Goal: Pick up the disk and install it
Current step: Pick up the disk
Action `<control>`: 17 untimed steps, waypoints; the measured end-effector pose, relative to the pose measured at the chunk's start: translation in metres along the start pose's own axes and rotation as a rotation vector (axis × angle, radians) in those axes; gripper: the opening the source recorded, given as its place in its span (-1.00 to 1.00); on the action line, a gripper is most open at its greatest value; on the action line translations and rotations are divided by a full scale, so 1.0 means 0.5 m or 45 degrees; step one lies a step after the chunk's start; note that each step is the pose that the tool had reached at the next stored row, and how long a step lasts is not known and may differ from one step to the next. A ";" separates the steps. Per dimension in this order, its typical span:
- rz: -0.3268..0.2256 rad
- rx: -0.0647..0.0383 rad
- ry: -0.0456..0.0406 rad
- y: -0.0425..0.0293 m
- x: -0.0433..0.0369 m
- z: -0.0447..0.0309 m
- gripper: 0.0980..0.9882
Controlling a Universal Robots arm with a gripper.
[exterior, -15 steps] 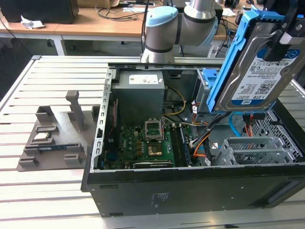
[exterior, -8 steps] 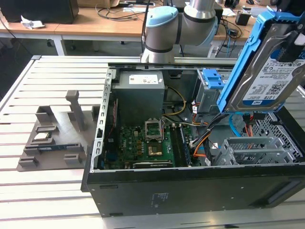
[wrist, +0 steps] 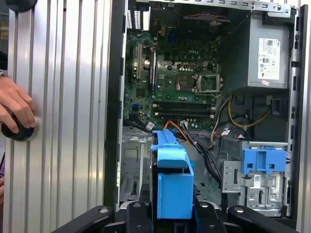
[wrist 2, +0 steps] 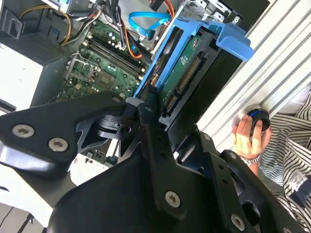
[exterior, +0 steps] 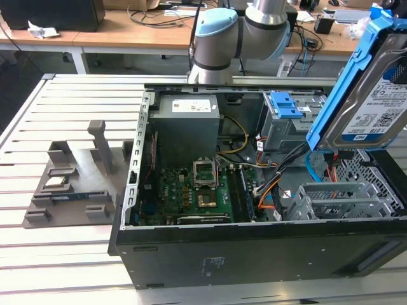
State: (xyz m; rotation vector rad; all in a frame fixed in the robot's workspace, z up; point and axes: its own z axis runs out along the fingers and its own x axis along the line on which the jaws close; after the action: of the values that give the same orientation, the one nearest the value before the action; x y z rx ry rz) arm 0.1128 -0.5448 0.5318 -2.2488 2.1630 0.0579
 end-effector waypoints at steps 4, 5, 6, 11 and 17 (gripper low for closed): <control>0.000 0.000 0.001 -0.010 0.001 0.002 -0.41; 0.000 0.000 0.000 -0.013 0.001 0.003 -0.41; 0.000 -0.001 0.001 -0.017 0.001 0.006 -0.41; 0.000 -0.002 0.000 -0.025 0.002 0.026 -0.41; 0.000 -0.003 0.000 -0.028 0.003 0.049 -0.41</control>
State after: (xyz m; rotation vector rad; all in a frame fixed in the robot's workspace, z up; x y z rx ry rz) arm 0.1265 -0.5448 0.5072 -2.2500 2.1642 0.0600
